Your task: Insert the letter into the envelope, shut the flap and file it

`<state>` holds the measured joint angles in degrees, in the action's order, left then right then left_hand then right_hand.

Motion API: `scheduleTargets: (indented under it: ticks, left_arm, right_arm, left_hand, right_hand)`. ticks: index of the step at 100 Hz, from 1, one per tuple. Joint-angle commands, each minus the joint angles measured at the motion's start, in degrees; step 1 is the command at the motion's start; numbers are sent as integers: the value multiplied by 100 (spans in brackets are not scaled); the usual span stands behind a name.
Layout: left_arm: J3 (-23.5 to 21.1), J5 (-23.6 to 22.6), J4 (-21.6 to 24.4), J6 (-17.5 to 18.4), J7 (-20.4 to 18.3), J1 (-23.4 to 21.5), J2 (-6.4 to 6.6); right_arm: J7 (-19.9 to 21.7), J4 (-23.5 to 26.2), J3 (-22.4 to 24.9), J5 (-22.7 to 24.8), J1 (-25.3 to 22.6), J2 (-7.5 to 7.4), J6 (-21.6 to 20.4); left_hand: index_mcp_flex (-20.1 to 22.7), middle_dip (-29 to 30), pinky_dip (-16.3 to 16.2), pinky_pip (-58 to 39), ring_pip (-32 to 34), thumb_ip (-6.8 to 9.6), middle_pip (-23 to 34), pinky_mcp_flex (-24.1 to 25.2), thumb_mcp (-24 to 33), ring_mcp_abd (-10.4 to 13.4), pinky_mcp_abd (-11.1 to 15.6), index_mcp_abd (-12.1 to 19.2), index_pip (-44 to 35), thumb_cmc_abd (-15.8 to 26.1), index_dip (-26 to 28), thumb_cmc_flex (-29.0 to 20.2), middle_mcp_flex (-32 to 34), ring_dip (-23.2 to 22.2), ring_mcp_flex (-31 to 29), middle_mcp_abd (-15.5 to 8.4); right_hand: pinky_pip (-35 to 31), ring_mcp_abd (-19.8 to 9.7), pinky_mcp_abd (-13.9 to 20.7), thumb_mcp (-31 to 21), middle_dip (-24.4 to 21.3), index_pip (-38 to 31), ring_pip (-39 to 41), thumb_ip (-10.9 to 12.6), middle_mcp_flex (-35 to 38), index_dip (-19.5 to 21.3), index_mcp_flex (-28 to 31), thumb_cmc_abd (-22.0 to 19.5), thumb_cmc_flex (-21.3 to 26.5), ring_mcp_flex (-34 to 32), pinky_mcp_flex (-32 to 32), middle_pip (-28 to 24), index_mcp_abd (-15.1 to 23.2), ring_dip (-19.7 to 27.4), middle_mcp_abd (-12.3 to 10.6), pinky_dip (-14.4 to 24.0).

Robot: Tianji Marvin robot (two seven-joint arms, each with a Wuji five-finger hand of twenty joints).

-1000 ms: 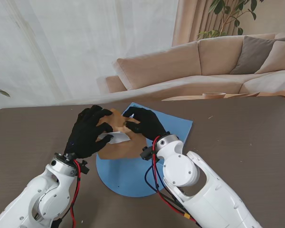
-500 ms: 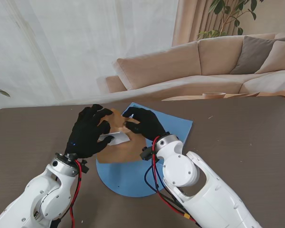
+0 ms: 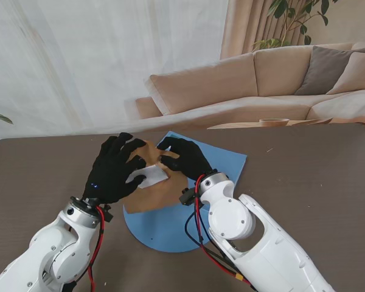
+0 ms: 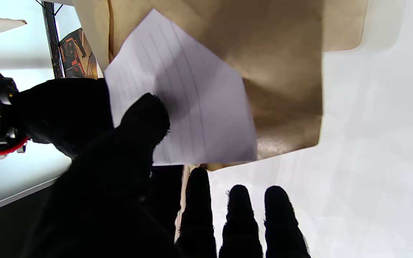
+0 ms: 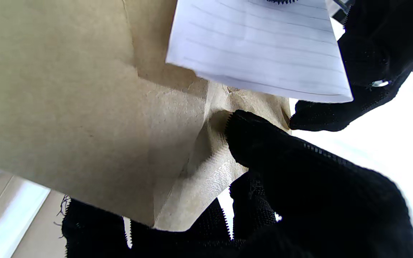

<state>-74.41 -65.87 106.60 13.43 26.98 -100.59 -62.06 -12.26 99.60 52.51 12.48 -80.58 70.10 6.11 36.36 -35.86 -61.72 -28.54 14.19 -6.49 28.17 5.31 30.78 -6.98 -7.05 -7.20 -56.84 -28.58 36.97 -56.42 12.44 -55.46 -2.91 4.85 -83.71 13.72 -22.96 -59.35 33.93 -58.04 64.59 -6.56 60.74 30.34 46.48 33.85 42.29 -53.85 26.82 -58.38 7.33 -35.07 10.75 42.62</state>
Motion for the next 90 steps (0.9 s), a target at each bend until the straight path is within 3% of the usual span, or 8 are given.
scheduleTargets:
  ticks: [1, 14, 20, 25, 57, 81, 90]
  left_arm:
    - [42, -21, 6, 4, -5, 23, -32]
    - [101, -126, -52, -31, 121, 80, -19]
    - [121, -175, -53, -84, 130, 91, -12]
    - [133, -198, -39, -134, 111, 86, -8]
    - [244, -490, -51, -276, 69, 127, 55]
    - [254, -585, -24, -216, 94, 124, 76]
    - [253, -610, -16, -178, 110, 129, 83]
  right_arm:
    - [73, 29, -19, -9, -37, 29, -19]
    - [75, 31, -14, -15, -42, 27, -18]
    - [77, 27, -13, -7, -43, 26, -23]
    - [70, 21, -14, -13, -46, 29, -25]
    - [65, -16, -34, -97, -24, 44, -53]
    - [50, 3, -31, -126, -17, 52, -65]
    - [25, 2, -37, -152, -16, 63, -70]
  left_hand:
    - [534, 76, -122, 72, -24, -136, 3, 74, 101, 50, 104, 267, 523, -73, -394, -308, -103, -130, 157, -94]
    - [935, 183, -131, 52, 55, -111, 42, 71, 47, 16, 91, 335, 698, -19, -670, -440, 49, -99, 131, -128]
    - [786, 166, -112, 65, 66, -90, 130, 73, 142, 23, 86, 159, 517, -47, -547, -373, 25, -59, 139, -70]
    - [507, 105, -100, 86, 49, -98, 222, 79, 217, 34, 84, -193, 151, -89, -273, -254, -42, -40, 152, 0]
    - [167, 7, -130, 106, 24, -125, 296, 77, 463, 48, 71, -481, -554, -232, -151, -54, -76, -58, 155, 46]
    - [-337, -9, -100, 74, 2, -166, 282, 65, 390, 60, 68, -412, -934, -404, 172, 82, -164, -64, 172, 41]
    - [-134, 2, -75, 62, -2, -177, 240, 64, 390, 46, 56, -75, -658, -389, 26, -34, -151, -77, 161, 26]
  right_hand:
    - [-194, 75, -116, -74, 48, -221, 138, 84, 191, 194, 158, -61, 90, -200, 9, -127, 135, -64, 20, 90]
    - [-198, 80, -113, -77, 48, -223, 143, 83, 192, 196, 161, -61, 84, -199, 12, -128, 137, -66, 21, 91]
    - [-199, 75, -116, -81, 49, -224, 142, 85, 196, 196, 161, -59, 85, -198, 13, -130, 138, -66, 21, 91]
    - [-199, 74, -117, -82, 49, -228, 143, 85, 196, 199, 167, -55, 87, -199, 14, -130, 138, -66, 20, 91]
    - [-202, 82, -120, -92, 50, -226, 147, 85, 203, 195, 167, -48, 82, -203, 14, -130, 139, -66, 21, 92]
    - [-208, 87, -122, -93, 51, -223, 148, 83, 204, 192, 167, -49, 85, -212, 22, -129, 129, -66, 26, 94]
    - [-206, 86, -125, -94, 52, -222, 150, 83, 206, 192, 166, -49, 87, -215, 17, -129, 133, -66, 36, 94]
